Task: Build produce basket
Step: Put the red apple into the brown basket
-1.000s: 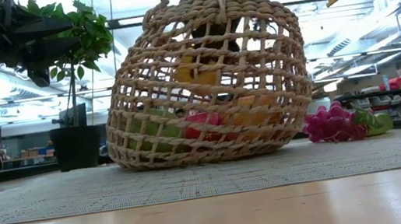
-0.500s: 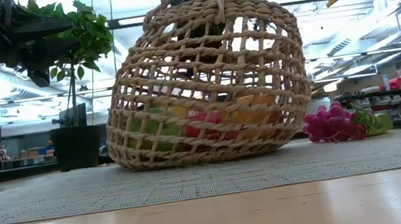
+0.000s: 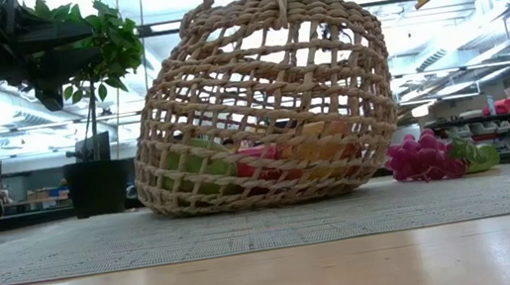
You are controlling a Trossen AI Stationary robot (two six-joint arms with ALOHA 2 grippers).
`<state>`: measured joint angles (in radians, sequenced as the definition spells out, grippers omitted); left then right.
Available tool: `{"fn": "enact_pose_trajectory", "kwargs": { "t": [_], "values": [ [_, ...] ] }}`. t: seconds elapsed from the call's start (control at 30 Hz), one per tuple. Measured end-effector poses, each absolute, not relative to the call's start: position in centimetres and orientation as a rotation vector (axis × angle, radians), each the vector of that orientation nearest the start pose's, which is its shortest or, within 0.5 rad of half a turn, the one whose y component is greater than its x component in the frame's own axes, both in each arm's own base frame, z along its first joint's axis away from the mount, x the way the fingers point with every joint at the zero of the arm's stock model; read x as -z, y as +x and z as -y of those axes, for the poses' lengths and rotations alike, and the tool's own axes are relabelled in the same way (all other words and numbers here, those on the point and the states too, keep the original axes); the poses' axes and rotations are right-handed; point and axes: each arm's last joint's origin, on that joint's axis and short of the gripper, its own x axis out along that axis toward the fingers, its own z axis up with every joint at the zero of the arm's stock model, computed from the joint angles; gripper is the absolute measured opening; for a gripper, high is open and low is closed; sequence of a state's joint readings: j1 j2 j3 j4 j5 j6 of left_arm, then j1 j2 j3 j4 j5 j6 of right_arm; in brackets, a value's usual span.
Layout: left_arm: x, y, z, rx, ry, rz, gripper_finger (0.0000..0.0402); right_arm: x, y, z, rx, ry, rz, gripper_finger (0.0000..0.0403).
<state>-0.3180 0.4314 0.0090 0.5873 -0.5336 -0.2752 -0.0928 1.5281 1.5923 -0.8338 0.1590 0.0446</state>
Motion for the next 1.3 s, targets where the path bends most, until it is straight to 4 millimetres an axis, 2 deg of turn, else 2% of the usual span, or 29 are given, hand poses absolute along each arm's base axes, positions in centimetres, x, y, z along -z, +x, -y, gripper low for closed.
{"fn": "enact_pose_trajectory", "kwargs": {
  "t": [0.13, 0.27, 0.37, 0.47, 0.57, 0.7, 0.8, 1.03, 1.13, 1.3],
  "values": [
    [-18.3, 11.8, 2.3, -0.194, -0.342, 0.179, 0.0160, -40.7, 28.2, 3.1, 0.374, -0.020, -0.667, 0.0366],
    [-18.3, 11.8, 2.3, -0.194, -0.342, 0.179, 0.0160, -42.7, 24.9, 4.4, 0.597, -0.032, -0.601, 0.0361],
    [-18.3, 11.8, 2.3, -0.194, -0.342, 0.179, 0.0160, -42.8, 22.3, 6.2, 0.820, -0.021, -0.664, 0.0355],
    [-18.3, 11.8, 2.3, -0.193, -0.342, 0.179, 0.0160, -42.1, 20.3, 7.9, 0.935, 0.048, -0.765, 0.0349],
    [-18.3, 11.8, 2.3, -0.194, -0.342, 0.179, 0.0160, -40.5, 19.4, 8.9, 0.923, 0.113, -0.900, 0.0348],
    [-18.3, 11.8, 2.3, -0.194, -0.342, 0.179, 0.0160, -37.4, 19.8, 8.9, 0.779, 0.161, -1.054, 0.0348],
    [-18.3, 11.8, 2.3, -0.194, -0.342, 0.179, 0.0160, -34.7, 20.3, 8.0, 0.665, 0.177, -1.151, 0.0348],
    [-18.3, 11.8, 2.3, -0.194, -0.342, 0.180, 0.0160, -29.2, 20.7, 5.0, 0.526, 0.094, -1.338, 0.0348],
    [-18.3, 11.8, 2.3, -0.194, -0.342, 0.179, 0.0160, -27.3, 20.4, 4.1, 0.458, 0.055, -1.413, 0.0348],
    [-18.3, 11.8, 2.3, -0.194, -0.342, 0.180, 0.0160, -25.1, 20.2, 3.3, 0.349, -0.027, -1.470, 0.0348]
  ]
}}
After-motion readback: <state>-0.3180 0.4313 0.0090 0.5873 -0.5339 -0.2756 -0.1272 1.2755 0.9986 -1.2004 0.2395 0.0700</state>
